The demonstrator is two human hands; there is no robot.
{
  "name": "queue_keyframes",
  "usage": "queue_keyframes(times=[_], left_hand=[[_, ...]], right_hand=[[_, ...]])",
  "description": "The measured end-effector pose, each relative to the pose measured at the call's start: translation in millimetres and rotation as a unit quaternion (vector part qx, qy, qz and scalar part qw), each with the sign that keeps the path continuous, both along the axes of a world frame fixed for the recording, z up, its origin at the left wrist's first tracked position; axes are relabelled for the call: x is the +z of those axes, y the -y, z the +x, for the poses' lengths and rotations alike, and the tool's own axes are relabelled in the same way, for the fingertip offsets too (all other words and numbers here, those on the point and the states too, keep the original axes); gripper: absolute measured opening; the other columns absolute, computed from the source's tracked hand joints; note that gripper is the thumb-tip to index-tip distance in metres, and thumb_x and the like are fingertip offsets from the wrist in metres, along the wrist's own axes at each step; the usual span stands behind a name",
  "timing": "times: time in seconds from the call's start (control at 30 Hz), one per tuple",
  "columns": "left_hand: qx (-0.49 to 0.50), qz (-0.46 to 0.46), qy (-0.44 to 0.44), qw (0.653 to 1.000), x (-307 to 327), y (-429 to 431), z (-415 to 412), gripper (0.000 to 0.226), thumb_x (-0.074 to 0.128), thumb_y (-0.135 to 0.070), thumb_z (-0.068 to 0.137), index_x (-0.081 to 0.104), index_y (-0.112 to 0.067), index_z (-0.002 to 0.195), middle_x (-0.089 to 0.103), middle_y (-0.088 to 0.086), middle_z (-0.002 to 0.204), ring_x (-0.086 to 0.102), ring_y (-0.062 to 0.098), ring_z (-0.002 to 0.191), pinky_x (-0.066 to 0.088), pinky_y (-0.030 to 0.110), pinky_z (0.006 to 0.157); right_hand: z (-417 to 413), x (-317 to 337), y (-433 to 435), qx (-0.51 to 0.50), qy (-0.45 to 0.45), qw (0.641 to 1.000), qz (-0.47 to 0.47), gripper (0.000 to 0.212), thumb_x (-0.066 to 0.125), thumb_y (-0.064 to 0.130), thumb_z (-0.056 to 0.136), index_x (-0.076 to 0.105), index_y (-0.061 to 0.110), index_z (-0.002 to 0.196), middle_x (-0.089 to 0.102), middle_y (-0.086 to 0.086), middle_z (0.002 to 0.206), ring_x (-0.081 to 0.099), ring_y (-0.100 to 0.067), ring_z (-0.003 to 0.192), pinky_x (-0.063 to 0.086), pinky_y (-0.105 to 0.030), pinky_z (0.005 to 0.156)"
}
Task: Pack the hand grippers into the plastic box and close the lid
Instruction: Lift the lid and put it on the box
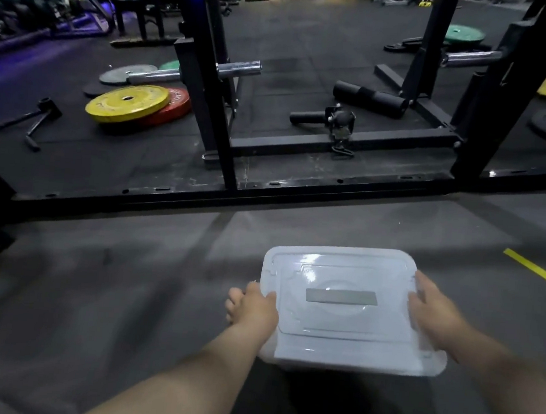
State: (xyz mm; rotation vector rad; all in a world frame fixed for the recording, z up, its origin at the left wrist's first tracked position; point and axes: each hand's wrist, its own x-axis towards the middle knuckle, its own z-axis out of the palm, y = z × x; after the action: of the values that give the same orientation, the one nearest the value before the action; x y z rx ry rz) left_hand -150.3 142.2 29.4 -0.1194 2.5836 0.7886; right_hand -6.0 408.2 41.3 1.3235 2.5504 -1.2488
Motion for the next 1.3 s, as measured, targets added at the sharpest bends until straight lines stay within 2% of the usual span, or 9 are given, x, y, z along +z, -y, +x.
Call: queue_keyframes(times=[0.17,0.33,0.43,0.5,0.6,0.83,1.1,1.2,1.3], left_hand=[[0.083,0.11,0.038,0.99,-8,-4,-3,0.022,0.055,-0.039,0.09,0.045,-0.029,0.107,0.028,0.002,0.124,0.039,0.028,0.112,0.036,0.035,0.101],[0.181,0.197,0.097,0.959,-17,1,-1,0.085,0.069,-0.045,0.077,0.019,-0.027,0.143,0.038,0.01,0.137,0.053,0.037,0.114,0.043,0.047,0.101],[0.208,0.251,0.15,0.933,-17,6,1,0.074,0.073,-0.055,0.065,0.045,-0.011,0.118,0.063,0.008,0.109,0.066,0.031,0.093,0.055,0.048,0.089],[0.187,0.256,0.13,0.939,-18,6,1,0.06,0.072,-0.052,0.072,0.053,-0.011,0.112,0.067,0.007,0.102,0.068,0.029,0.088,0.056,0.046,0.087],[0.165,0.206,0.089,0.961,-14,1,2,0.045,0.065,-0.047,0.084,0.053,-0.013,0.11,0.064,0.005,0.103,0.064,0.029,0.092,0.053,0.044,0.088],[0.085,0.058,-0.001,0.995,-13,-1,4,0.048,0.056,-0.053,0.088,0.051,-0.013,0.116,0.06,0.005,0.118,0.058,0.033,0.108,0.048,0.046,0.095],[-0.006,-0.04,-0.108,0.993,-9,-9,14,0.038,0.047,-0.044,0.097,0.05,-0.013,0.118,0.052,0.003,0.126,0.045,0.024,0.122,0.037,0.038,0.103],[-0.035,-0.077,-0.128,0.988,-13,-10,19,0.038,0.039,-0.044,0.1,0.048,-0.013,0.12,0.051,0.004,0.125,0.044,0.023,0.12,0.034,0.035,0.102],[-0.076,-0.105,-0.163,0.978,-18,-14,22,0.048,0.029,-0.039,0.103,0.032,-0.01,0.142,0.044,0.007,0.138,0.038,0.024,0.128,0.027,0.035,0.107]], right_hand=[[0,-18,1,0.041,-0.014,0.996,0.074,0.054,0.03,0.025,0.104,0.017,0.026,0.156,0.015,0.009,0.163,0.02,-0.015,0.148,0.019,-0.035,0.119],[-1,-27,7,0.016,0.01,0.987,0.161,0.05,0.032,0.027,0.104,0.025,0.026,0.154,0.02,0.01,0.162,0.017,-0.016,0.149,0.015,-0.038,0.119],[-4,-28,6,-0.035,0.044,0.979,0.197,0.047,0.036,0.036,0.101,0.03,0.038,0.148,0.02,0.016,0.16,0.014,-0.019,0.147,0.012,-0.046,0.114],[-6,-28,2,-0.058,0.056,0.982,0.169,0.055,0.042,0.041,0.099,0.029,0.028,0.15,0.024,0.005,0.161,0.021,-0.024,0.146,0.016,-0.048,0.114],[-5,-31,-4,-0.083,0.072,0.983,0.146,0.061,0.047,0.049,0.094,0.036,0.019,0.146,0.039,-0.008,0.151,0.034,-0.033,0.139,0.024,-0.05,0.112],[-3,-28,0,-0.074,0.07,0.986,0.135,0.052,0.041,0.05,0.096,0.04,0.025,0.142,0.05,-0.007,0.143,0.04,-0.033,0.134,0.022,-0.048,0.109],[0,-34,2,-0.073,0.053,0.985,0.146,0.046,0.036,0.049,0.098,0.042,0.029,0.139,0.061,-0.002,0.127,0.051,-0.025,0.122,0.021,-0.044,0.106],[0,-35,-1,-0.088,0.045,0.987,0.131,0.051,0.041,0.051,0.096,0.041,0.026,0.14,0.056,-0.005,0.135,0.046,-0.029,0.129,0.02,-0.045,0.109],[0,-34,-5,-0.124,0.041,0.989,0.076,0.069,0.048,0.058,0.092,0.036,0.012,0.143,0.049,-0.013,0.143,0.043,-0.038,0.132,0.023,-0.05,0.111]])
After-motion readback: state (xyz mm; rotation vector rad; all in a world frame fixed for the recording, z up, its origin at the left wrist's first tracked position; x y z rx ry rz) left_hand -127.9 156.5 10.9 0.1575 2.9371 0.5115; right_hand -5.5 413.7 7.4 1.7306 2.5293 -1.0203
